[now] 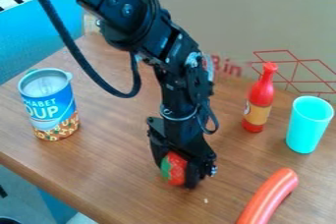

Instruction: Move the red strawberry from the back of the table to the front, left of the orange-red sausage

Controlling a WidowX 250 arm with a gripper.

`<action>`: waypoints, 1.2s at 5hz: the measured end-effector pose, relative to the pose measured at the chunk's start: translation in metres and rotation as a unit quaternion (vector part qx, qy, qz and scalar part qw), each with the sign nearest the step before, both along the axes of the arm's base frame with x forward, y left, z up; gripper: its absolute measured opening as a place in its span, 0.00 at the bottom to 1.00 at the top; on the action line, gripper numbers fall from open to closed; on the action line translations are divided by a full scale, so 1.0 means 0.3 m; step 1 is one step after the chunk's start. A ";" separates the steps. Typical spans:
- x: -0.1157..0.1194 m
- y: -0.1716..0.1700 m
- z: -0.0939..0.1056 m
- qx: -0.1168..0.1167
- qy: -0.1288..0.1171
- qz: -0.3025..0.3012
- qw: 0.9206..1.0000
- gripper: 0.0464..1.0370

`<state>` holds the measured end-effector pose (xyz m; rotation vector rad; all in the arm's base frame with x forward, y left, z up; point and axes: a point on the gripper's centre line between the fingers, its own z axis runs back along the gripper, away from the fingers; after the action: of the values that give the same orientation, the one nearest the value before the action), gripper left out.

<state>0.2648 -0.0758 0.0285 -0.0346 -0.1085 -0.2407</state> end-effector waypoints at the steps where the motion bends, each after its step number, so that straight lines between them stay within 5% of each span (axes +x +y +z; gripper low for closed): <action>1: 0.013 0.012 -0.006 0.005 0.005 0.007 1.000 0.86; 2: -0.004 0.040 -0.010 -0.009 0.029 0.016 0.999 0.97; 4: -0.018 0.084 0.183 -0.058 -0.025 0.016 0.998 0.96; 5: -0.005 0.152 0.307 -0.050 -0.047 0.021 0.997 0.96; 6: -0.016 0.281 0.364 0.053 -0.041 0.031 0.997 0.96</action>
<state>0.2600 0.0084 0.1377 0.0840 -0.1788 -0.1863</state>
